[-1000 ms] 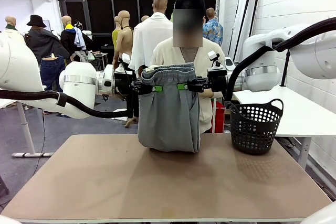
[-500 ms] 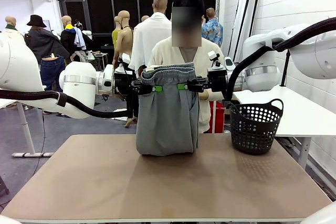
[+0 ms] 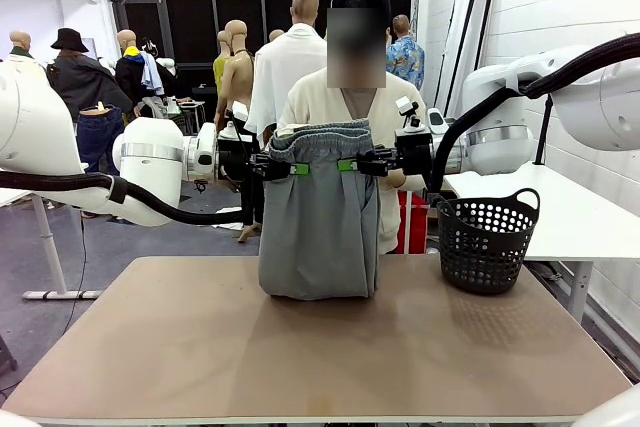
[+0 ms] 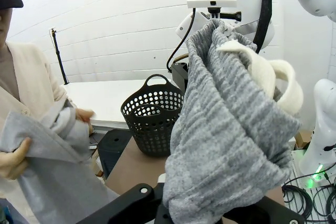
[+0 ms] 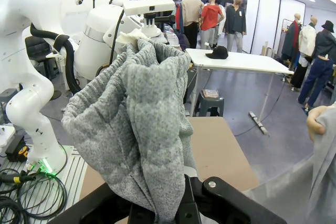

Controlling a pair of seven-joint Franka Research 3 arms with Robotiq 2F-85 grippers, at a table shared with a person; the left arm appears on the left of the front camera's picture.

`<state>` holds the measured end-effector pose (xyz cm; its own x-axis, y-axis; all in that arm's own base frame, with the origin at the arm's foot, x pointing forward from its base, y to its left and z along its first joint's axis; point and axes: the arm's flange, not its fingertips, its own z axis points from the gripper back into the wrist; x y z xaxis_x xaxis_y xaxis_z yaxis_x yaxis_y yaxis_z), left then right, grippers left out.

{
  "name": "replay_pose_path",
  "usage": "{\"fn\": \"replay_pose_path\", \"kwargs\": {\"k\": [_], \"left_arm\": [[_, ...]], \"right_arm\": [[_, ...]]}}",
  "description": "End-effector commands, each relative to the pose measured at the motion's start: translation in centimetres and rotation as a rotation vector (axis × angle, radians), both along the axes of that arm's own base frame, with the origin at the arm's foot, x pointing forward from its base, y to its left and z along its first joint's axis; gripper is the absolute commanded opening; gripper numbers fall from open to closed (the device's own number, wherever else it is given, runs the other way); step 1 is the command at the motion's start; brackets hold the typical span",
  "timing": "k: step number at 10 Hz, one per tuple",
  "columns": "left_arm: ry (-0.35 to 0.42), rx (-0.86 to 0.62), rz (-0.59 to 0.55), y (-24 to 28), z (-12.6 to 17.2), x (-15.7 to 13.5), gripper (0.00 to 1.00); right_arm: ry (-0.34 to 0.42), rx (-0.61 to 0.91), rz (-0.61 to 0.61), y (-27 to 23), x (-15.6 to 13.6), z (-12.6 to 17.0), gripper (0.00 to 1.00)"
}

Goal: Fold the training pants.
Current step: Release the ends of the Training pants and then grab the overlapped ends.

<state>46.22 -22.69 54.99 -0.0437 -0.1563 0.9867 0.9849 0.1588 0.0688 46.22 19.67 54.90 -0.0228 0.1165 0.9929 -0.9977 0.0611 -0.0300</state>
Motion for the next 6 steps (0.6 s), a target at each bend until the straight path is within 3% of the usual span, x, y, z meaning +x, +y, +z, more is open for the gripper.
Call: {"fn": "replay_pose_path", "kwargs": {"k": [1,6], "left_arm": [[-0.021,-0.018,0.012,-0.06,-0.05,-0.45,0.0],[-0.021,-0.018,0.012,-0.06,-0.05,-0.45,0.0]], "right_arm": [[-0.006,0.007,0.009,0.03,-0.25,0.12,0.0],[-0.006,0.007,0.009,0.03,-0.25,0.12,0.0]]}}
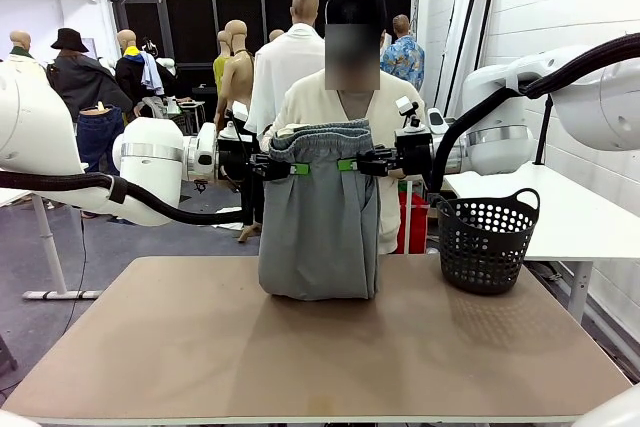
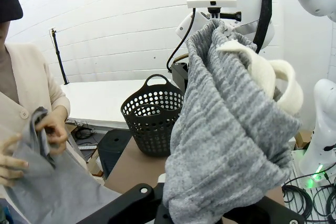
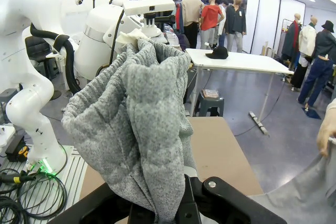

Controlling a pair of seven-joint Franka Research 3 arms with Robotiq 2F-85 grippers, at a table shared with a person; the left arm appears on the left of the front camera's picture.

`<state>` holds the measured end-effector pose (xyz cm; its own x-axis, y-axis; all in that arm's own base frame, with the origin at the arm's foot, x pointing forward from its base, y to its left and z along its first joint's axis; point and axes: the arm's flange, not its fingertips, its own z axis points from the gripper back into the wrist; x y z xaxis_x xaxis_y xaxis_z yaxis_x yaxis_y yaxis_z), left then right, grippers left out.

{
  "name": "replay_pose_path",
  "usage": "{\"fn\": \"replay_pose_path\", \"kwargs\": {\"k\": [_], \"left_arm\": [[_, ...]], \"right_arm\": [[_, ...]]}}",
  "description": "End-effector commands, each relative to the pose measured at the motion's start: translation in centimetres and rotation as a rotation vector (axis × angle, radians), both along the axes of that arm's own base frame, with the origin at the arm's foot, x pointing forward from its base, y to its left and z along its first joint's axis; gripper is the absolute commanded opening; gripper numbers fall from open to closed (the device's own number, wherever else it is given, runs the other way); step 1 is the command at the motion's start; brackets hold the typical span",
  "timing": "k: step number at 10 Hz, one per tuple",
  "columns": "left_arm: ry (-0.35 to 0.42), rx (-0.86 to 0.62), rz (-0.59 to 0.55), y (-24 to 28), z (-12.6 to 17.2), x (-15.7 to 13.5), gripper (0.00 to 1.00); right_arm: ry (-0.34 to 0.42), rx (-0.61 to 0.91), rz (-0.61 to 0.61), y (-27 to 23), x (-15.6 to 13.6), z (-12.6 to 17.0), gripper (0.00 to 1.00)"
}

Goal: Fold the training pants.
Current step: Release the ends of the Training pants and then grab the overlapped ends.

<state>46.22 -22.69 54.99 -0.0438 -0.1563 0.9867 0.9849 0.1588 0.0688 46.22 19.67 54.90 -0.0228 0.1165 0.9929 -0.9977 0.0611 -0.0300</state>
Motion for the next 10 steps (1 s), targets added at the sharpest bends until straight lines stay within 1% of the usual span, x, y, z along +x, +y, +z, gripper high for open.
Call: {"fn": "replay_pose_path", "kwargs": {"k": [1,10], "left_arm": [[-0.021,-0.018,0.012,-0.06,-0.05,-0.45,0.0],[-0.021,-0.018,0.012,-0.06,-0.05,-0.45,0.0]], "right_arm": [[-0.006,0.007,0.009,0.03,-0.25,0.12,0.0],[-0.006,0.007,0.009,0.03,-0.25,0.12,0.0]]}}
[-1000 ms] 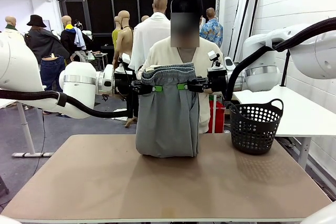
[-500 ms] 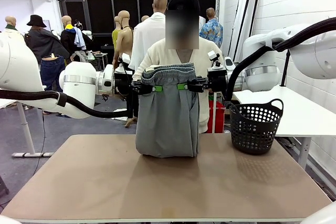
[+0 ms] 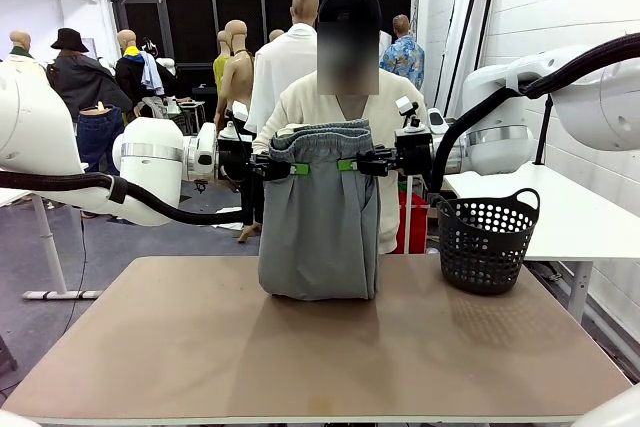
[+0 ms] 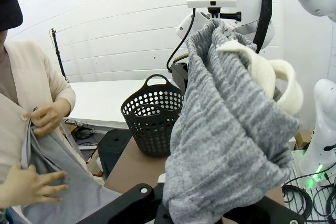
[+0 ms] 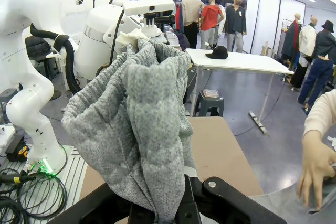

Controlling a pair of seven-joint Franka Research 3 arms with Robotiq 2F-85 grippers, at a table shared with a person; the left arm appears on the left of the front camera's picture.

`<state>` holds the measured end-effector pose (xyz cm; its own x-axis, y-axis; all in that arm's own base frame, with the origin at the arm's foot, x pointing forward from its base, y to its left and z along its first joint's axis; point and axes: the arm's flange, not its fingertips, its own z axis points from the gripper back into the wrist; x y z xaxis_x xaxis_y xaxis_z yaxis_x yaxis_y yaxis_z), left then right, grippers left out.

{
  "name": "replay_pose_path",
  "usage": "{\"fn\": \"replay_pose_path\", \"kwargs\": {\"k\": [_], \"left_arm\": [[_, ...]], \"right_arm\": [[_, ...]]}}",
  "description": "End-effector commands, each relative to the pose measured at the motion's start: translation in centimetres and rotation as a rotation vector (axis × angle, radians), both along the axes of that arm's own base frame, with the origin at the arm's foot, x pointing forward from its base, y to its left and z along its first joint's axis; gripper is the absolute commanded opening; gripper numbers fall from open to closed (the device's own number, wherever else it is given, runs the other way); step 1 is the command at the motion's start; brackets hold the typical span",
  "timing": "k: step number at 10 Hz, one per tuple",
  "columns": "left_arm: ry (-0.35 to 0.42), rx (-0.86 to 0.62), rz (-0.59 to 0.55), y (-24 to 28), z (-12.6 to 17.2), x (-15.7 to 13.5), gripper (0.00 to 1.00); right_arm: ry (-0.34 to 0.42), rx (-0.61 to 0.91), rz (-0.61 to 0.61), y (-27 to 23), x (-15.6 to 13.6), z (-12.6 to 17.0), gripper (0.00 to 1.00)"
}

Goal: Fold the training pants.
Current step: Release the ends of the Training pants and then grab the overlapped ends.

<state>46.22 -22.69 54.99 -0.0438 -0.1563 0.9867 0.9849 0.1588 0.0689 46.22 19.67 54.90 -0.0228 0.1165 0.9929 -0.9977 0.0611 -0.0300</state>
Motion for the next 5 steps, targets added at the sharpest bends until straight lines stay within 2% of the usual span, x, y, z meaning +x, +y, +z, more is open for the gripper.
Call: {"fn": "replay_pose_path", "kwargs": {"k": [1,5], "left_arm": [[-0.021,-0.018,0.012,-0.06,-0.06,-0.45,0.0],[-0.021,-0.018,0.012,-0.06,-0.06,-0.45,0.0]], "right_arm": [[-0.006,0.007,0.009,0.03,-0.25,0.12,0.0],[-0.006,0.007,0.009,0.03,-0.25,0.12,0.0]]}}
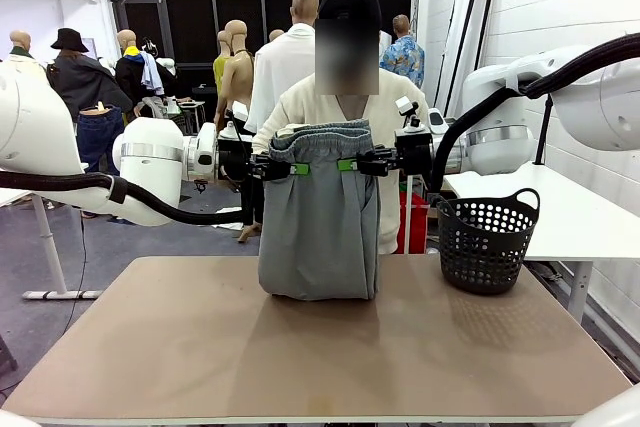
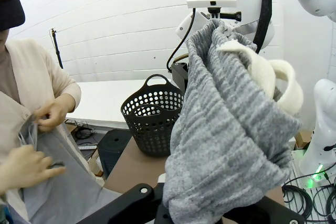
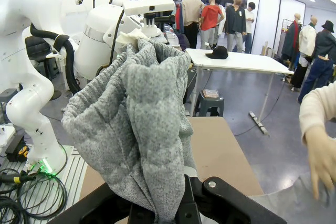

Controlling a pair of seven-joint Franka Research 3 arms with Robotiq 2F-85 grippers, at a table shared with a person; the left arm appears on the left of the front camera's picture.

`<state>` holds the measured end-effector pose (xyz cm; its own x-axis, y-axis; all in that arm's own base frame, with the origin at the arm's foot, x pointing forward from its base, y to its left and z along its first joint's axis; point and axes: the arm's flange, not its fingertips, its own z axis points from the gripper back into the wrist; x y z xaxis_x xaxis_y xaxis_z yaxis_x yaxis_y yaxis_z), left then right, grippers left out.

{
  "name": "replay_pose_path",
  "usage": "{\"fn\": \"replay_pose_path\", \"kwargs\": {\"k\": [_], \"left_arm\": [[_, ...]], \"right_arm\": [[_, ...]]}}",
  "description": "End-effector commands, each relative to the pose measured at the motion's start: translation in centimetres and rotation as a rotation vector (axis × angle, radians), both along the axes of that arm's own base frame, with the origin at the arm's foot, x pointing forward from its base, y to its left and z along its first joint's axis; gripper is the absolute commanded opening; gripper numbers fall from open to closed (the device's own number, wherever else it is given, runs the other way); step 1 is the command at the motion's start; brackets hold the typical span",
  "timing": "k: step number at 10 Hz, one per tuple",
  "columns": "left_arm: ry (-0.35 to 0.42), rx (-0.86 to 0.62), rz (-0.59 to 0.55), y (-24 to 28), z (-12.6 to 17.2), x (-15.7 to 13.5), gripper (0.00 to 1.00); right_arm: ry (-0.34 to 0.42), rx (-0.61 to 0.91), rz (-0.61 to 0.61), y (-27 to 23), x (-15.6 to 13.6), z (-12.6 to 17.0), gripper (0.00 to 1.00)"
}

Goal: Fold the training pants.
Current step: Release the ends of the Training pants and then grab the overlapped ends.

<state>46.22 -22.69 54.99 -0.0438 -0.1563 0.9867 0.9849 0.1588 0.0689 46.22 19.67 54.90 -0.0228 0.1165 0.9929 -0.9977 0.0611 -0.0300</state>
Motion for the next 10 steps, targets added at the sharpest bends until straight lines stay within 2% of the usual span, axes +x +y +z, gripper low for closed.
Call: {"fn": "replay_pose_path", "kwargs": {"k": [1,10], "left_arm": [[-0.021,-0.018,0.012,-0.06,-0.06,-0.45,0.0],[-0.021,-0.018,0.012,-0.06,-0.06,-0.45,0.0]], "right_arm": [[-0.006,0.007,0.009,0.03,-0.25,0.12,0.0],[-0.006,0.007,0.009,0.03,-0.25,0.12,0.0]]}}
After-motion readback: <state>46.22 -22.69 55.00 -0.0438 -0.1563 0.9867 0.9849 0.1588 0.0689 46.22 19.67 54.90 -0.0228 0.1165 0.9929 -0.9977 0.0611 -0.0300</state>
